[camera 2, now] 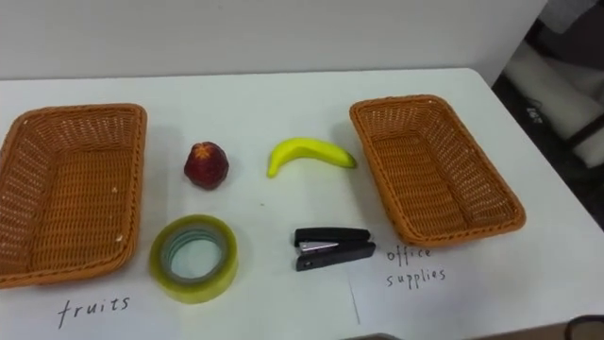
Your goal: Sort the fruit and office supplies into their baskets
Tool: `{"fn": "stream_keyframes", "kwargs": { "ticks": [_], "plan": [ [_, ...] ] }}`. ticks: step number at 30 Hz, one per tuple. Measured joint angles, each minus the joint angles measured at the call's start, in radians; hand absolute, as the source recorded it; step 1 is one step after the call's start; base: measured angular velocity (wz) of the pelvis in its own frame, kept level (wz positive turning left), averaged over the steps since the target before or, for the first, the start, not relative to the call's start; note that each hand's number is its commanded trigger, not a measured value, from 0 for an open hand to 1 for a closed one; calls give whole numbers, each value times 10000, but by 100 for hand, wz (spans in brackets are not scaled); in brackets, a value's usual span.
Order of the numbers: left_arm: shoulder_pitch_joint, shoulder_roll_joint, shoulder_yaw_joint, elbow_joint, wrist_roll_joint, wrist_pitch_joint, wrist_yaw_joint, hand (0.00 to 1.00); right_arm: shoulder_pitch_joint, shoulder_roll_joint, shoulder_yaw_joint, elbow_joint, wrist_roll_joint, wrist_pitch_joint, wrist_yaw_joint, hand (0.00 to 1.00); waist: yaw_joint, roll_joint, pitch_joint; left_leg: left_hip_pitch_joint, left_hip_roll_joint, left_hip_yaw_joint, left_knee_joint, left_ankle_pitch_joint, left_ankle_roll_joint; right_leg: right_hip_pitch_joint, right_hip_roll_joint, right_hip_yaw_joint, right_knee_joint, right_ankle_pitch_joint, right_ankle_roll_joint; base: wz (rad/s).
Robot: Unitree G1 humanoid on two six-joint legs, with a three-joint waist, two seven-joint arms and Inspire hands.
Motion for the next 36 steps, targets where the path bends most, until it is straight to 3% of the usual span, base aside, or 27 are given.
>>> {"fn": "stream_keyframes", "kwargs": {
  "ticks": [3,5,9,16,22,27,30,36],
  "plan": [
    [-33,20,11,70,5,2,-46,0,-198,-32,31,-1,-174,5,152,0,125,-68,16,-30,-1,-58,5,0,0,-2,-19,-114,-4,2,-2,3],
    [-69,36,13,109,53,9,-153,0,-404,-34,85,-2,-426,30,211,0,166,-173,81,-47,0,-69,18,0,0,1,-21,-144,-19,2,-3,2],
    [-160,30,-135,284,419,30,-403,0,-996,-38,458,-266,-1734,38,364,0,321,-125,101,-77,-1,-67,49,-1,1,-5,-21,-138,-29,1,-3,0],
    [-261,51,-536,330,668,66,-614,0,-1164,-252,1888,-1203,-2564,18,1212,0,550,57,-32,-162,26,-322,246,-1,0,105,-40,-473,-37,20,-31,9],
    [-317,49,-562,327,765,79,-882,0,-1395,-316,2014,-1206,-2566,28,2001,0,694,167,24,-86,17,-516,248,0,-2,290,-100,-842,-84,20,-31,11],
    [-333,91,-614,324,764,74,-1135,0,-1392,-355,2416,-1206,-2528,17,2615,0,687,128,5,-108,-3,-583,270,0,-2,346,-121,-928,-201,28,-44,4],
    [-383,261,-679,325,762,37,-1243,0,-1392,-393,2770,-1209,-2526,-34,3023,0,686,64,-37,-104,1,-584,274,0,-2,351,-118,-942,-196,35,-50,0],
    [-502,312,-691,328,764,-104,-1296,0,-1389,-526,3424,-1228,-2611,-256,4001,0,715,75,-29,-56,10,-584,244,0,-1,441,-116,-1002,-207,101,-42,0]
  ]
}}
